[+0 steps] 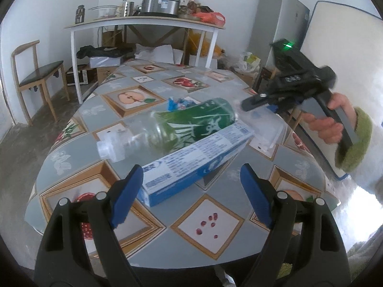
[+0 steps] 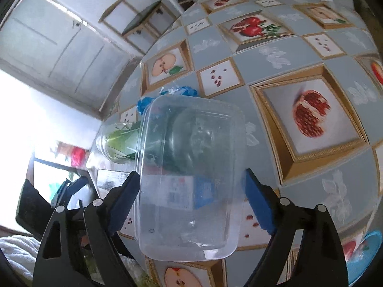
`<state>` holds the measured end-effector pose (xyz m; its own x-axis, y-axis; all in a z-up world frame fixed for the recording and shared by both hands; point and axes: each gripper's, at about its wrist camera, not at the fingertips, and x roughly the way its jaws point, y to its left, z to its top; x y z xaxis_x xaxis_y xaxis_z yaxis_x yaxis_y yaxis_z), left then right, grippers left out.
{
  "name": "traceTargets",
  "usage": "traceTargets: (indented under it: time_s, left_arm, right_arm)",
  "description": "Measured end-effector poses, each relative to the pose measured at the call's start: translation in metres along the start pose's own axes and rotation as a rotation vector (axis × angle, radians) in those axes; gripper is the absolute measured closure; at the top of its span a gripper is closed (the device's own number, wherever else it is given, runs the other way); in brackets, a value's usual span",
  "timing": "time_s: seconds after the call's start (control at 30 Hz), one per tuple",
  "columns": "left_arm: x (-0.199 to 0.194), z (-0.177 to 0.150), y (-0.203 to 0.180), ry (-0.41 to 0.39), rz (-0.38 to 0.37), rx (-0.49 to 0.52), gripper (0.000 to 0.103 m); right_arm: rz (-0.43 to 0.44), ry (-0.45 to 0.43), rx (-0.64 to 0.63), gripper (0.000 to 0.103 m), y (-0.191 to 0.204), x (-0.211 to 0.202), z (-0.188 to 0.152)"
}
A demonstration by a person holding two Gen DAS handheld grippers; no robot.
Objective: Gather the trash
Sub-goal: 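Grasp the clear plastic container with the right tool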
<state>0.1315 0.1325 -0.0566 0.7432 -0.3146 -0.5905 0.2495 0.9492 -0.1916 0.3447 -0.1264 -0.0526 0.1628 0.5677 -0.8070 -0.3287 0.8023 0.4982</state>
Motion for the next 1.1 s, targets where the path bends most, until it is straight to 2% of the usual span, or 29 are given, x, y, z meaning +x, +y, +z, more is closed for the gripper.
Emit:
traceTargets:
  time_s: [0.13, 0.3, 0.4, 0.63, 0.87, 1.1]
  left_arm:
    - [0.003, 0.004, 0.013, 0.002, -0.016, -0.042, 0.024]
    - [0.018, 0.010, 0.024, 0.045, -0.024, -0.068, 0.024]
    - [0.025, 0.012, 0.027, 0.064, -0.023, -0.075, 0.024]
    - [0.039, 0.011, 0.023, 0.129, -0.057, -0.081, 0.024]
    - [0.035, 0.001, 0.007, 0.213, -0.162, -0.100, 0.024]
    - [0.025, -0.012, -0.027, 0.312, -0.362, -0.072, 0.024]
  right_arm:
    - [-0.019, -0.067, 0.072, 0.020, -0.014, -0.023, -0.016]
    - [-0.062, -0.134, 0.144, 0.020, -0.022, -0.050, -0.043]
    - [-0.116, -0.180, 0.168, 0.020, -0.022, -0.067, -0.065]
    - [-0.130, -0.203, 0.211, 0.020, -0.028, -0.071, -0.093]
    - [-0.149, -0.224, 0.216, 0.020, -0.028, -0.076, -0.101]
    - [-0.165, -0.231, 0.243, 0.020, -0.030, -0.079, -0.111]
